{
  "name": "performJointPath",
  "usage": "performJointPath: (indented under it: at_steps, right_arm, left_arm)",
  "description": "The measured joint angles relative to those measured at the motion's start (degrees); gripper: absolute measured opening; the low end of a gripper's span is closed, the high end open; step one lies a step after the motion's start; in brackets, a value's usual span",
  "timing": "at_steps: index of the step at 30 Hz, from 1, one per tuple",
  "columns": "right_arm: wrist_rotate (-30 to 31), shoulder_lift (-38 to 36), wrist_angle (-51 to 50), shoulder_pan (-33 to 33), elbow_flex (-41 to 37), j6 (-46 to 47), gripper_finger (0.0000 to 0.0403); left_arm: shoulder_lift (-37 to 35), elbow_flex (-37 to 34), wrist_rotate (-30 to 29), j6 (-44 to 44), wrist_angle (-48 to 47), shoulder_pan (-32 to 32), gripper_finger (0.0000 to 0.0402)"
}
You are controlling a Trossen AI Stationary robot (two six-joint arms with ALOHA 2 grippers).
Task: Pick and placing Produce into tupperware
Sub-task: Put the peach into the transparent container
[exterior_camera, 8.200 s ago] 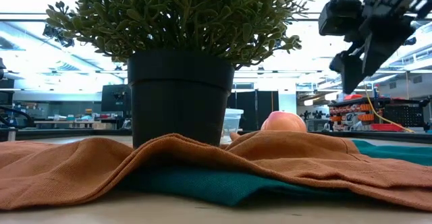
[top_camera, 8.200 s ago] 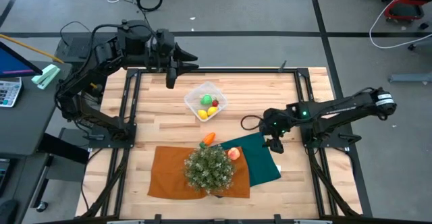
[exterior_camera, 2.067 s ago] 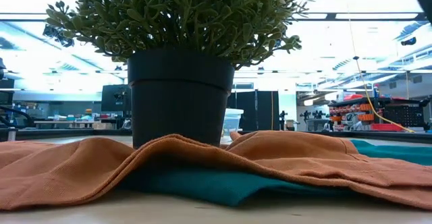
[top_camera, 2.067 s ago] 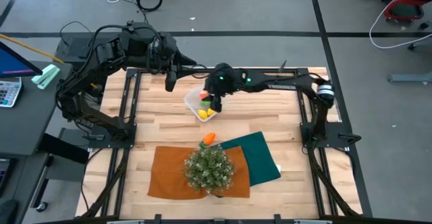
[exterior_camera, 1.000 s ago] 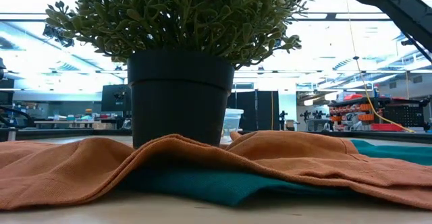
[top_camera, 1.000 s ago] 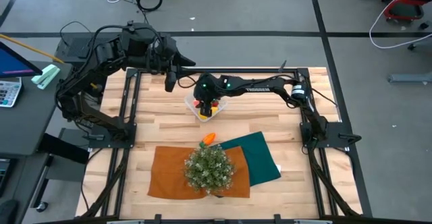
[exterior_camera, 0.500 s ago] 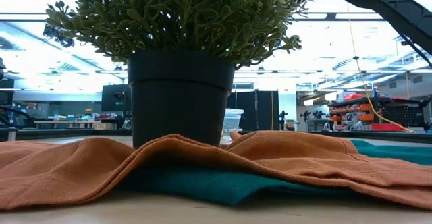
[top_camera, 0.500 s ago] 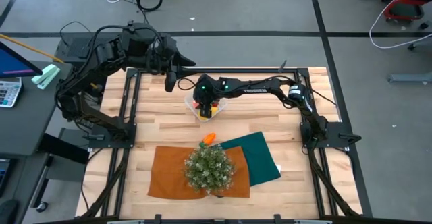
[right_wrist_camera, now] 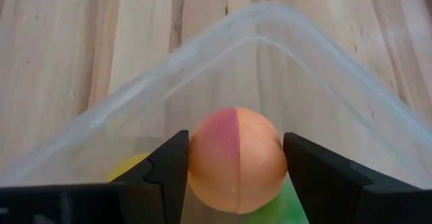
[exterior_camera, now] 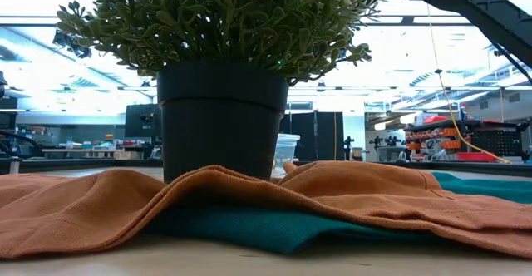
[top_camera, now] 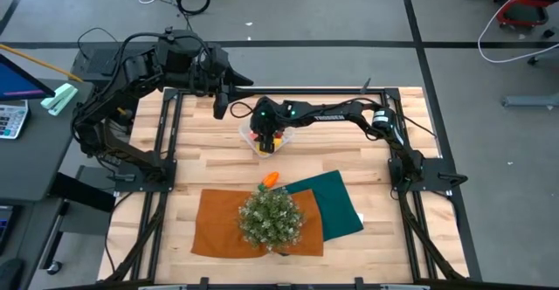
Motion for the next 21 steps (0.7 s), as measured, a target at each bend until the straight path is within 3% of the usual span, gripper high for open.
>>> performJointPath:
  at_steps: [9, 21]
  right_arm:
    - [-0.07, 0.0, -0.57, -0.02, 0.0, -0.01, 0.0193]
    - [-0.1, 0.0, -0.66, -0.02, 0.0, 0.01, 0.0228]
  left_arm:
    - [0.0, 0.0, -0.01, -0.02, 0.01, -0.55, 0.0162]
    - [0.0, 0.0, -0.01, -0.02, 0.0, -1.62, 0.0162]
